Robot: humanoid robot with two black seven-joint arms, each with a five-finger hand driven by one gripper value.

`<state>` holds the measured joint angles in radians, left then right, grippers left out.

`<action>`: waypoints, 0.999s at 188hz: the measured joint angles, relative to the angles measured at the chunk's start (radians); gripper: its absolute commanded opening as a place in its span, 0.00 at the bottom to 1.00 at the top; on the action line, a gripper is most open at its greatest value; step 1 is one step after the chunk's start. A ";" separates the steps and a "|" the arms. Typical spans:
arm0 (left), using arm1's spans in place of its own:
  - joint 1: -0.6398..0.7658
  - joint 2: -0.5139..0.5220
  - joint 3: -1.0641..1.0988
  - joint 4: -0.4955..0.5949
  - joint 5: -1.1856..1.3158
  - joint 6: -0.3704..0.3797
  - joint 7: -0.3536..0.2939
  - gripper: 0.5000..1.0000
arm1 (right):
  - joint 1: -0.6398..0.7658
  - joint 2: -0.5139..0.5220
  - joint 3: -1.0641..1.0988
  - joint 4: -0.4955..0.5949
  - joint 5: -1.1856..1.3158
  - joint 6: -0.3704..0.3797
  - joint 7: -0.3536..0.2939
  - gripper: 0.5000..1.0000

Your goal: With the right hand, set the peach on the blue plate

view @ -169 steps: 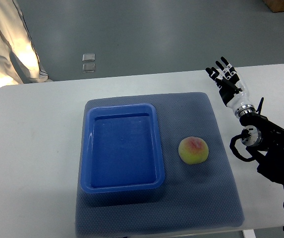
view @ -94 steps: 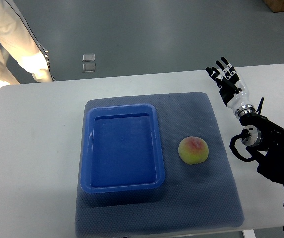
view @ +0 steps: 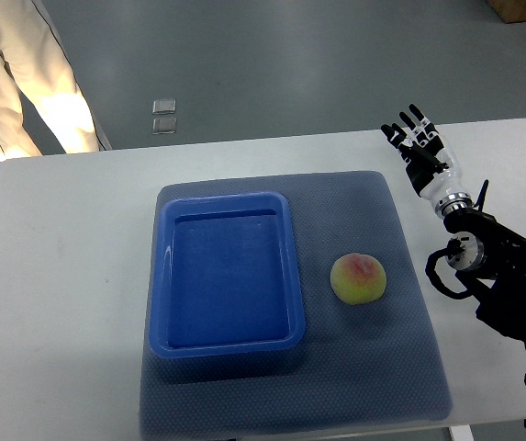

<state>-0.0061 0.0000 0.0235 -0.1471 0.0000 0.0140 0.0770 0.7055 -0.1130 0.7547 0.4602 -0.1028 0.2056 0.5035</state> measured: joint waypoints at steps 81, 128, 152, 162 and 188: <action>0.000 0.000 0.001 0.001 0.000 0.000 0.000 1.00 | 0.002 0.000 0.000 0.000 0.000 -0.010 0.000 0.86; -0.001 0.000 0.002 0.001 0.001 0.000 0.000 1.00 | 0.005 -0.002 -0.001 0.002 0.000 -0.018 0.000 0.86; 0.000 0.000 0.002 0.001 0.001 0.000 0.000 1.00 | 0.004 -0.004 -0.001 0.007 0.000 -0.018 0.000 0.86; 0.000 0.000 0.001 0.001 0.001 0.000 0.000 1.00 | 0.002 -0.008 -0.001 0.009 0.000 -0.018 -0.001 0.86; 0.000 0.000 0.001 0.001 0.001 0.000 0.000 1.00 | 0.003 -0.016 -0.004 0.011 -0.003 -0.017 -0.002 0.86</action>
<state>-0.0063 0.0000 0.0249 -0.1457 0.0008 0.0139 0.0775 0.7082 -0.1291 0.7505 0.4716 -0.1056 0.1882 0.5016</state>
